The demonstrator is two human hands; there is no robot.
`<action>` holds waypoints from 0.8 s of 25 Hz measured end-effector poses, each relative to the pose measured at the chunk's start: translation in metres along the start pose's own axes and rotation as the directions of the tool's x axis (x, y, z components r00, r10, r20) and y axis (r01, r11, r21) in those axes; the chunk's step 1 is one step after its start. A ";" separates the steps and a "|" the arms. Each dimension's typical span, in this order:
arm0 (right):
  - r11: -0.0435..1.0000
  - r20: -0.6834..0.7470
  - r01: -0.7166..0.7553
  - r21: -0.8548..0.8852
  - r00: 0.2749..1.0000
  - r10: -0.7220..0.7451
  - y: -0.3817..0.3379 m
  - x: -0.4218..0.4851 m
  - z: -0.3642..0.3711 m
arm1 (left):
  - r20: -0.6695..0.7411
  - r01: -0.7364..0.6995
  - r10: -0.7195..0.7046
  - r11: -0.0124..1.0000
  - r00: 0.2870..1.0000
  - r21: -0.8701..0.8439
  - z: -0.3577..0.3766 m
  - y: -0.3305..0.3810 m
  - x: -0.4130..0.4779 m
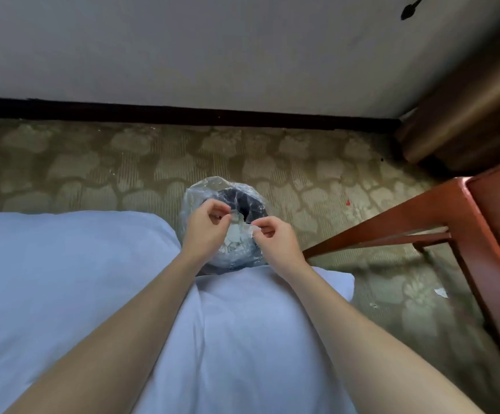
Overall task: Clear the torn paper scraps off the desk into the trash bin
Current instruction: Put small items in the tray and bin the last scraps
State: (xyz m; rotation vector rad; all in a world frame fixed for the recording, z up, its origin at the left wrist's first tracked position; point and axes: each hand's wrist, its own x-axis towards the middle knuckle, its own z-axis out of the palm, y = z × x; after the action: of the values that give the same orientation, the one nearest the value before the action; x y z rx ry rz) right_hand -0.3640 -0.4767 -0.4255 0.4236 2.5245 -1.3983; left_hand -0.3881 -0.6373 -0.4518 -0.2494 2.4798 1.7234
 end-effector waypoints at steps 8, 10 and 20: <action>0.986 -0.010 -0.150 0.077 0.988 0.151 0.028 0.042 0.042 | -0.030 0.051 -0.050 0.997 0.998 0.049 0.004 -0.027 0.027; 0.981 -0.009 -0.154 0.119 0.988 0.156 0.031 0.049 0.051 | -0.021 0.057 -0.056 0.997 0.998 0.056 0.005 -0.031 0.032; 0.984 -0.001 -0.138 0.111 0.990 0.139 0.034 0.044 0.046 | 0.045 0.058 -0.063 0.993 0.997 0.104 0.006 -0.035 0.032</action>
State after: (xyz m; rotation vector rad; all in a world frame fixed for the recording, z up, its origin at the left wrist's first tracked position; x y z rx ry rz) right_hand -0.3901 -0.4927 -0.4905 0.6141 2.3801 -1.4895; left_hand -0.4126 -0.6460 -0.4914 -0.2669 2.4905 1.5547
